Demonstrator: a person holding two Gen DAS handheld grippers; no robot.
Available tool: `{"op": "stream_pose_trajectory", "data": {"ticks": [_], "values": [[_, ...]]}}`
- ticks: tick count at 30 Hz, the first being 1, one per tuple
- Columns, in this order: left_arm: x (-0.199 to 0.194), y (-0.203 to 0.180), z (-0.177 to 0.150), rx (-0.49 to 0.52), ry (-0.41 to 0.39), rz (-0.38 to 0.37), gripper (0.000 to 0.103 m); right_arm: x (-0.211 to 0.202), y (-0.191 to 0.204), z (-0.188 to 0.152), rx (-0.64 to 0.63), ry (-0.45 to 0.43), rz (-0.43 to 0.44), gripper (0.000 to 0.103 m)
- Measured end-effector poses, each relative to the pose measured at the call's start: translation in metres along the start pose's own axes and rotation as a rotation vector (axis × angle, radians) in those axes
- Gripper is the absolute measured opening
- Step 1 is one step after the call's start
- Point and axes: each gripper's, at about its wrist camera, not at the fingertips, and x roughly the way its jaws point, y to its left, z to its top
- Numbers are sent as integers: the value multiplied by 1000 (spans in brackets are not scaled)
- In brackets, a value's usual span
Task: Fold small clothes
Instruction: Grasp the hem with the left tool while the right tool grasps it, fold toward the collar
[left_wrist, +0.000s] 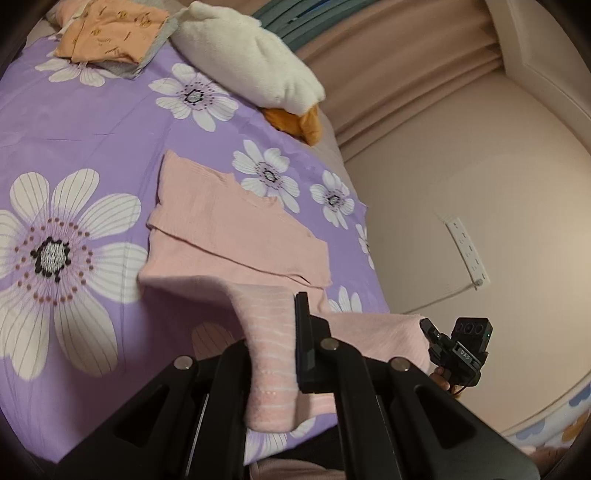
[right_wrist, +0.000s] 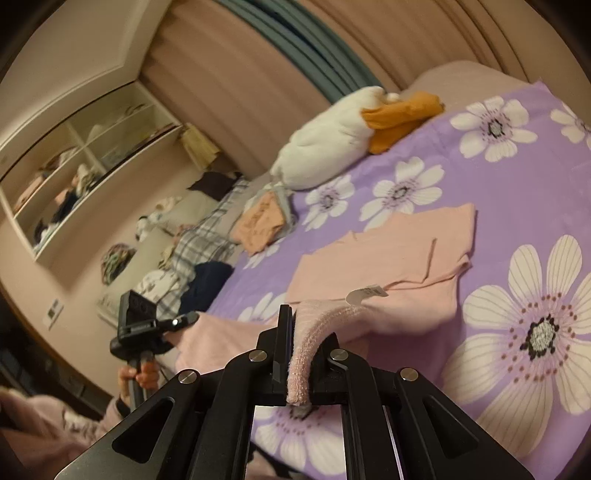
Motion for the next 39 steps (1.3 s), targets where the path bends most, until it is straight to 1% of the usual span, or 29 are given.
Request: {"op": "stream_pose_trajectory", "data": {"ticks": [5, 8, 16, 21, 23, 27, 29, 30, 31, 32, 33, 34, 36, 38, 39], "values": [[26, 23, 34, -70, 11, 10, 2, 25, -29, 30, 81, -7, -9, 7], [45, 36, 56, -93, 21, 46, 2, 43, -47, 46, 136, -1, -37, 7], [108, 70, 109, -187, 80, 102, 1, 104, -100, 81, 269, 54, -108, 7], [149, 93, 137, -251, 113, 150, 1, 133, -130, 96, 346, 71, -144, 7], [162, 99, 145, -261, 123, 164, 1, 144, -143, 100, 377, 75, -151, 7], [192, 116, 158, -311, 151, 192, 1, 159, -164, 104, 423, 94, -196, 7], [202, 124, 161, -343, 165, 195, 5, 165, -174, 103, 447, 108, -211, 7], [207, 131, 162, -377, 183, 188, 14, 167, -177, 103, 457, 119, -219, 7], [210, 135, 161, -405, 194, 173, 29, 169, -182, 101, 476, 140, -228, 7], [212, 139, 162, -428, 201, 155, 36, 170, -187, 100, 499, 150, -226, 7], [214, 142, 163, -460, 209, 136, 47, 171, -191, 100, 518, 156, -220, 7], [214, 144, 163, -477, 207, 126, 52, 171, -196, 100, 539, 160, -216, 8], [213, 145, 167, -495, 197, 115, 54, 168, -204, 100, 584, 153, -210, 14], [212, 144, 172, -507, 185, 113, 62, 165, -211, 100, 642, 133, -174, 33], [213, 145, 175, -527, 181, 102, 67, 164, -214, 100, 676, 119, -145, 38]]}}
